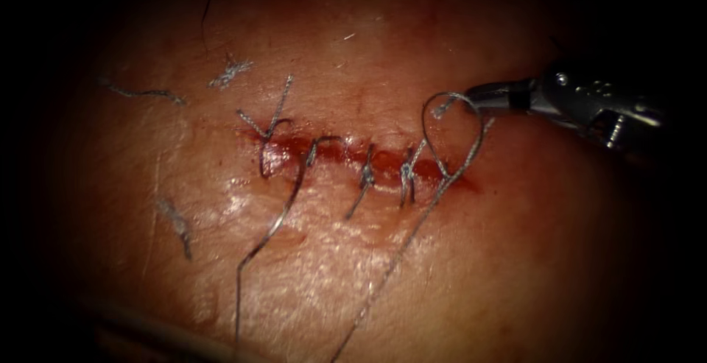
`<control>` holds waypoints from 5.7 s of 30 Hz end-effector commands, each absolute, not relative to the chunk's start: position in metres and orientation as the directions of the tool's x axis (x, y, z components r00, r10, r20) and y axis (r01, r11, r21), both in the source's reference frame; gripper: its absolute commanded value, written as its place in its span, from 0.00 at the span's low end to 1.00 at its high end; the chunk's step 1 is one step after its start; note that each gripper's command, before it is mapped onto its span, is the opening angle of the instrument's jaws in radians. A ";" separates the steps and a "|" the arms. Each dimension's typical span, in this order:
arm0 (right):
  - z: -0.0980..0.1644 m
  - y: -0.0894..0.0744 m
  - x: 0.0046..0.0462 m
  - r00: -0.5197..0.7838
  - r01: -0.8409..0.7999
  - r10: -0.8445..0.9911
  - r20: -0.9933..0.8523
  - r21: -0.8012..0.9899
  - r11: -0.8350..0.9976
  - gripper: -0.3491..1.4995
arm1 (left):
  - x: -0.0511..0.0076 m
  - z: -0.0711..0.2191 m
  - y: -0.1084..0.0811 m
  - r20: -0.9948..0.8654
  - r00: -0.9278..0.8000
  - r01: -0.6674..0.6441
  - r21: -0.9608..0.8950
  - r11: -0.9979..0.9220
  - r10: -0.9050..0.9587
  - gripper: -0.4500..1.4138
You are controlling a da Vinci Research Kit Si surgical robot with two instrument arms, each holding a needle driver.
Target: Wound Closure
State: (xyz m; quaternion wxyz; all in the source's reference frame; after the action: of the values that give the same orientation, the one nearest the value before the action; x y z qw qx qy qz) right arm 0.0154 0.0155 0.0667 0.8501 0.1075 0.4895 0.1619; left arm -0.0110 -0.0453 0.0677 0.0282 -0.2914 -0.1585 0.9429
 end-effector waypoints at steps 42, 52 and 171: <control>0.073 0.016 0.0137 0.501 -0.282 0.386 -0.775 0.275 0.919 0.00 | 0.0010 0.064 -0.063 -0.477 -0.849 -0.039 -0.371 -0.928 0.227 0.00; 0.066 0.017 0.0074 0.407 -0.496 0.504 -0.762 0.279 0.823 0.89 | -0.0037 0.056 -0.049 -0.612 -0.750 -0.135 -0.227 -0.964 0.249 0.00; 0.077 0.013 0.0215 0.047 -0.727 0.830 -0.556 0.550 0.410 0.00 | -0.0211 0.061 -0.025 -0.714 -0.651 -0.136 -0.225 -0.965 0.259 0.00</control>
State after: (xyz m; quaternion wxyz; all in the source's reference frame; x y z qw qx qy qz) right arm 0.0207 0.0135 0.0762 0.7210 0.0586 0.4307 0.5396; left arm -0.0210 -0.0242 0.0601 0.1088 -0.4039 -0.0753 0.9052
